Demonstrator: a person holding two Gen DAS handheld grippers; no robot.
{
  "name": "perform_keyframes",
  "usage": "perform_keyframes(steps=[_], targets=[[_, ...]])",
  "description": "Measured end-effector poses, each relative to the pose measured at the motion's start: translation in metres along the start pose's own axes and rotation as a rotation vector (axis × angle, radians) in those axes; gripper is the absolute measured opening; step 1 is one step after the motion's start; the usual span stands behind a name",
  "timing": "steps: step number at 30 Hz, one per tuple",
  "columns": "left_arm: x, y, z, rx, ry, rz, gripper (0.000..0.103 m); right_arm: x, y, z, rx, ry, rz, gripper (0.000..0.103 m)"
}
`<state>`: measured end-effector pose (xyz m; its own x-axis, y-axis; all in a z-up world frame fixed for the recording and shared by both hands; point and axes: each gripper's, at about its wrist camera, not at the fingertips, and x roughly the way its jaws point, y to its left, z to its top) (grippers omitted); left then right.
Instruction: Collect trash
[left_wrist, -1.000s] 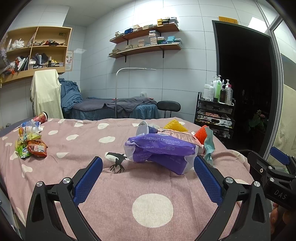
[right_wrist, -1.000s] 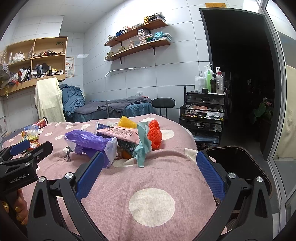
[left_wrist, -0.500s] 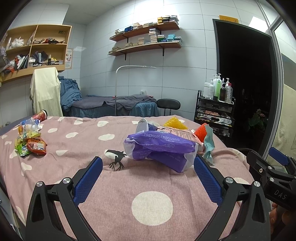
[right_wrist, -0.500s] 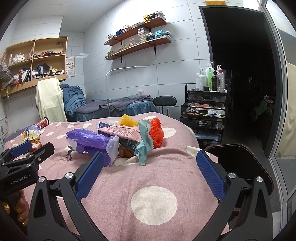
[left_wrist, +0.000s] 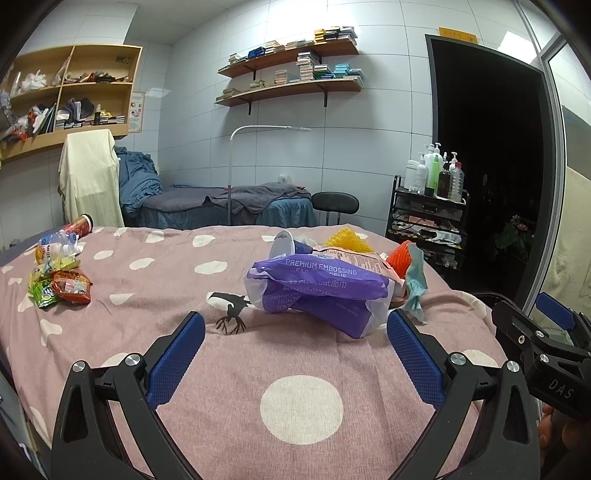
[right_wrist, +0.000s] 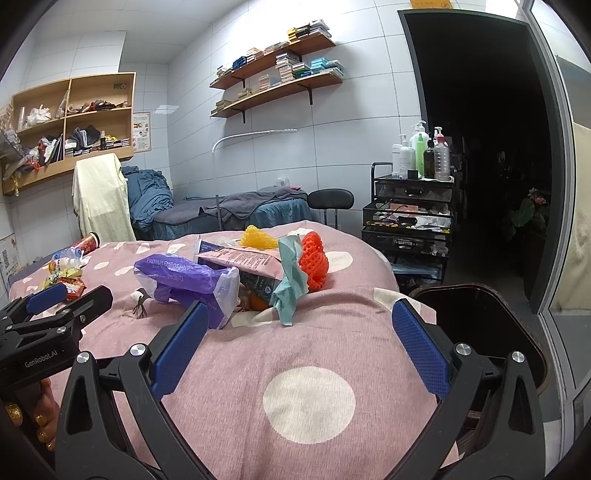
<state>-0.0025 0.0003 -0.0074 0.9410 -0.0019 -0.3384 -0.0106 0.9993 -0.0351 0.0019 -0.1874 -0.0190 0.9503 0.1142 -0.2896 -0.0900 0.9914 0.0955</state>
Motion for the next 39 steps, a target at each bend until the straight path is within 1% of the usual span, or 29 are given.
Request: perform_keyframes(steps=[23, 30, 33, 36, 39], targets=[[0.006, 0.009, -0.002, -0.007, 0.041, 0.004, 0.098, 0.009, 0.007, 0.003, -0.031, 0.044, 0.016, 0.098], [0.011, 0.011, -0.004, -0.005, 0.065, 0.001, 0.098, 0.017, 0.01, 0.004, -0.048, 0.068, 0.024, 0.098], [0.016, 0.015, -0.006, 0.009, 0.084, 0.009, 0.098, 0.027, 0.014, 0.008, -0.075, 0.104, 0.062, 0.098], [0.023, 0.024, -0.008, 0.013, 0.117, 0.012, 0.098, 0.044, 0.02, 0.016, -0.119, 0.151, 0.127, 0.098], [0.025, 0.033, -0.011, 0.019, 0.131, 0.025, 0.098, 0.06, 0.029, 0.023, -0.155, 0.193, 0.189, 0.098]])
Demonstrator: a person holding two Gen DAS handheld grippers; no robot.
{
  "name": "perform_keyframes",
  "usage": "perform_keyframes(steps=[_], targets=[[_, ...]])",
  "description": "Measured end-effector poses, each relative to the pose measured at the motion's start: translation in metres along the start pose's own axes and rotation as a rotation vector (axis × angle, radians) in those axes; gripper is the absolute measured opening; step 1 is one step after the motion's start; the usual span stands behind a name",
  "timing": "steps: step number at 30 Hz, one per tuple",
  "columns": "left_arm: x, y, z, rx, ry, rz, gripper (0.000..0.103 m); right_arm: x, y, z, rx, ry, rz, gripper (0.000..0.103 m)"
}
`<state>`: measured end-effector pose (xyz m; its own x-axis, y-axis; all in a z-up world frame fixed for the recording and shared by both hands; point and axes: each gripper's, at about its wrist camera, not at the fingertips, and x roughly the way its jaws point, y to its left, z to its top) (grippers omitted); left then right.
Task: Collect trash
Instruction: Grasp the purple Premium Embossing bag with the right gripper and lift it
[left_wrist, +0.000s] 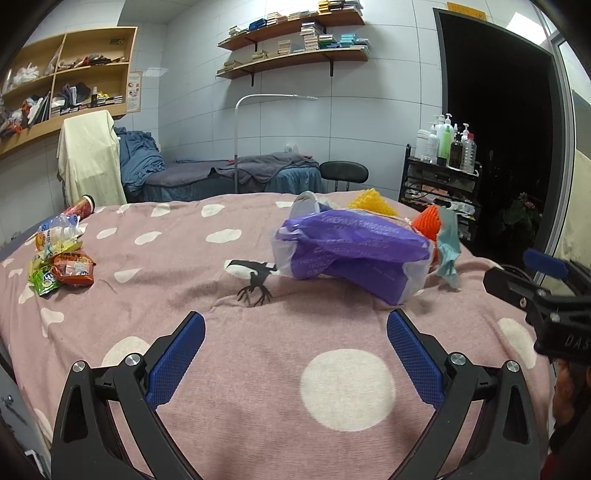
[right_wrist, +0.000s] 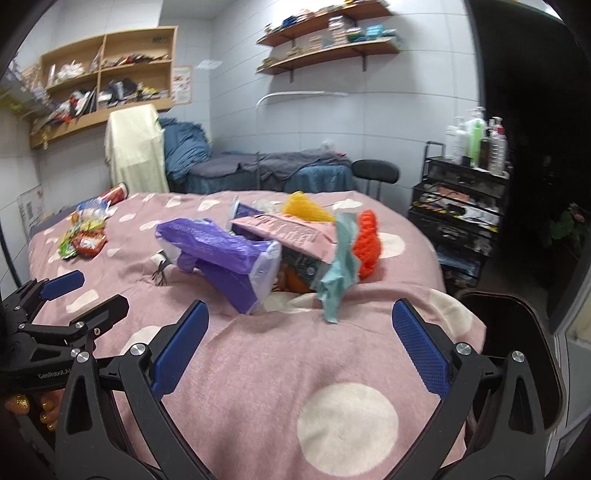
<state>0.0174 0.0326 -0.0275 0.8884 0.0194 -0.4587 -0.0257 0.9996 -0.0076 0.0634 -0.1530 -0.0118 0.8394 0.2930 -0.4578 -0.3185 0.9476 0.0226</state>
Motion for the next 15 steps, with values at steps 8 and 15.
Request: perform_keyframes(steps=[8, 15], targets=[[0.01, 0.011, 0.0, 0.021, 0.055, 0.011, 0.098, 0.062, 0.037, 0.03, -0.21, 0.113, 0.09, 0.098], [0.019, 0.006, -0.003, 0.051, 0.114, -0.02, 0.098, 0.099, 0.059, 0.043, -0.372, 0.14, 0.047, 0.083]])
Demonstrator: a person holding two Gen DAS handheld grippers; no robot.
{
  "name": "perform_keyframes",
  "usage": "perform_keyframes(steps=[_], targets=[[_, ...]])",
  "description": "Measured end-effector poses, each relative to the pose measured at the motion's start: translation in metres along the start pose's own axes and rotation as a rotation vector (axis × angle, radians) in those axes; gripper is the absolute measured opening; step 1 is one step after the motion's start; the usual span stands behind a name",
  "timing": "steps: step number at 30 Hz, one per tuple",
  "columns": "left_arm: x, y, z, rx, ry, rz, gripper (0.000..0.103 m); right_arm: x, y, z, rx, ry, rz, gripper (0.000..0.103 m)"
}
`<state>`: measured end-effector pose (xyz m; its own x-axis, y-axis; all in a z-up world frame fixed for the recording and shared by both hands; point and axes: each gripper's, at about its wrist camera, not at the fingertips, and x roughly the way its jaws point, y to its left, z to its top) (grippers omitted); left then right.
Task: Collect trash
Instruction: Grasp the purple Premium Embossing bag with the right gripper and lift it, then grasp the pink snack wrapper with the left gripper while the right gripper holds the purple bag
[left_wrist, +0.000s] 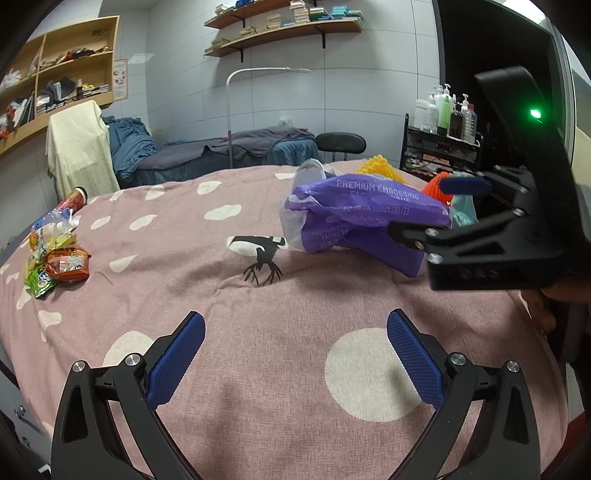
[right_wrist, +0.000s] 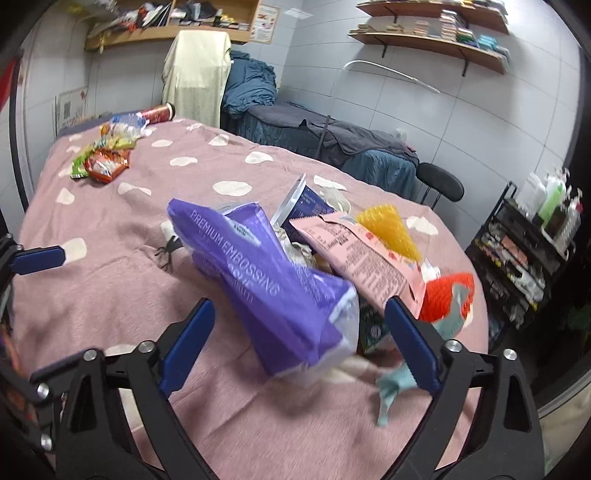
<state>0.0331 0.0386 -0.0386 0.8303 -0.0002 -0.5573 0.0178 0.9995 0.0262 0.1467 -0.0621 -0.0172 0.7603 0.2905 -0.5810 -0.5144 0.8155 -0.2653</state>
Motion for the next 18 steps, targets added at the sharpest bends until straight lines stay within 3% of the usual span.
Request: perform_keyframes(steps=[3, 5, 10, 18], targets=[[0.004, -0.001, -0.001, -0.002, 0.024, -0.026, 0.098, 0.011, 0.008, 0.004, -0.082, 0.029, 0.013, 0.052], [0.008, 0.001, -0.001, -0.017, 0.047, -0.043, 0.098, 0.014, 0.013, 0.003, -0.107, 0.038, 0.019, 0.023], [0.015, 0.008, 0.002, -0.066, 0.078, -0.08, 0.098, 0.001, 0.011, -0.001, -0.064, 0.013, 0.059, 0.008], [0.021, 0.006, 0.022, -0.074, 0.067, -0.154, 0.098, -0.048, -0.014, -0.014, 0.121, -0.093, 0.091, 0.005]])
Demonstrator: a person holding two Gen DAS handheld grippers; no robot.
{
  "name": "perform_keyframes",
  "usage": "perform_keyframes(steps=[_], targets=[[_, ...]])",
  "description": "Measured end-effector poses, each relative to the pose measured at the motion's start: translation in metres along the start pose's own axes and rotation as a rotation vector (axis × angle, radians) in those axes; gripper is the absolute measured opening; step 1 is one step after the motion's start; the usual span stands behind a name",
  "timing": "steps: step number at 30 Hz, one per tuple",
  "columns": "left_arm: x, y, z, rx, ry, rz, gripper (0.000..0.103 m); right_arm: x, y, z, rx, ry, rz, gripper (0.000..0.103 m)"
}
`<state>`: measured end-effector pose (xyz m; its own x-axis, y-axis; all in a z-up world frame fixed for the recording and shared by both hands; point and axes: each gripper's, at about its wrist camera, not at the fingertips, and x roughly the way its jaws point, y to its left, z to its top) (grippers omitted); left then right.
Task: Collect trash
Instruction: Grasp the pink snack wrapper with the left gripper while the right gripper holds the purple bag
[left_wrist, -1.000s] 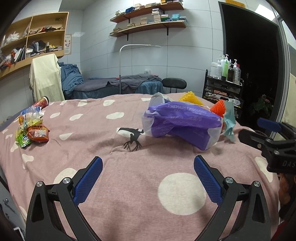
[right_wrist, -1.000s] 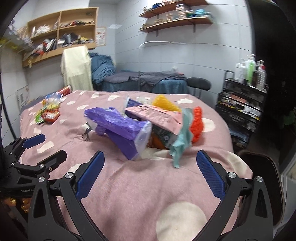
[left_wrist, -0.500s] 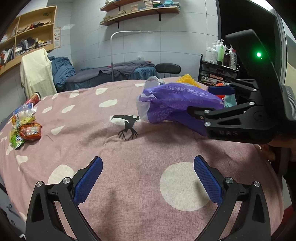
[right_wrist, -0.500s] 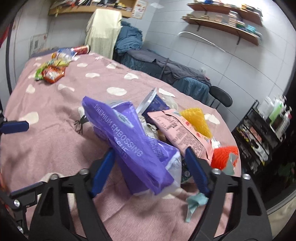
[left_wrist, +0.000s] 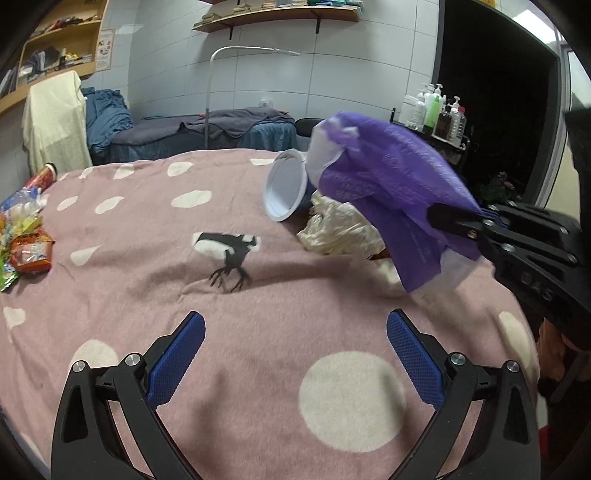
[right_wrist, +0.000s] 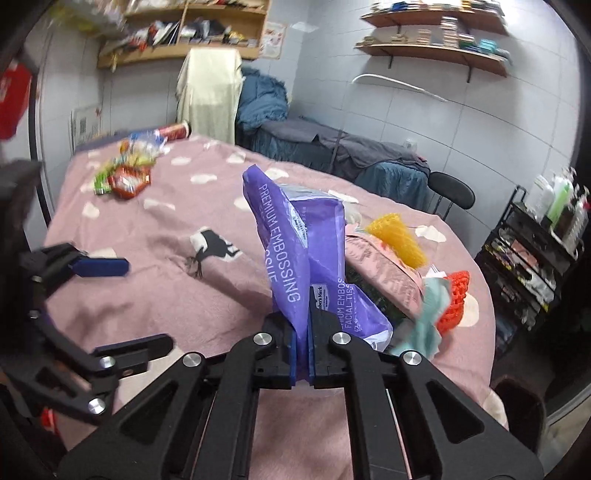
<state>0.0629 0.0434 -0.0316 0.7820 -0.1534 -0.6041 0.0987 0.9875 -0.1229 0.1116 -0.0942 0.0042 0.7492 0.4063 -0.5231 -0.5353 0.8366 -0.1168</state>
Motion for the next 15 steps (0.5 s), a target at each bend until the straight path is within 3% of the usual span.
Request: perform_keyframes(steps=[3, 8, 11, 15], targets=[[0.008, 0.001, 0.013, -0.049, 0.003, -0.064, 0.098, -0.022, -0.011, -0.003, 0.059, -0.049, -0.003, 0.005], [0.024, 0.001, 0.042, -0.167, -0.003, -0.176, 0.092, -0.054, -0.032, -0.01, 0.139, -0.105, -0.088, 0.005], [0.034, -0.002, 0.054, -0.238, 0.004, -0.243, 0.084, -0.062, -0.044, -0.017, 0.164, -0.103, -0.142, 0.005], [0.054, -0.013, 0.073, -0.254, 0.023, -0.287, 0.077, -0.065, -0.055, -0.03, 0.199, -0.079, -0.179, 0.005]])
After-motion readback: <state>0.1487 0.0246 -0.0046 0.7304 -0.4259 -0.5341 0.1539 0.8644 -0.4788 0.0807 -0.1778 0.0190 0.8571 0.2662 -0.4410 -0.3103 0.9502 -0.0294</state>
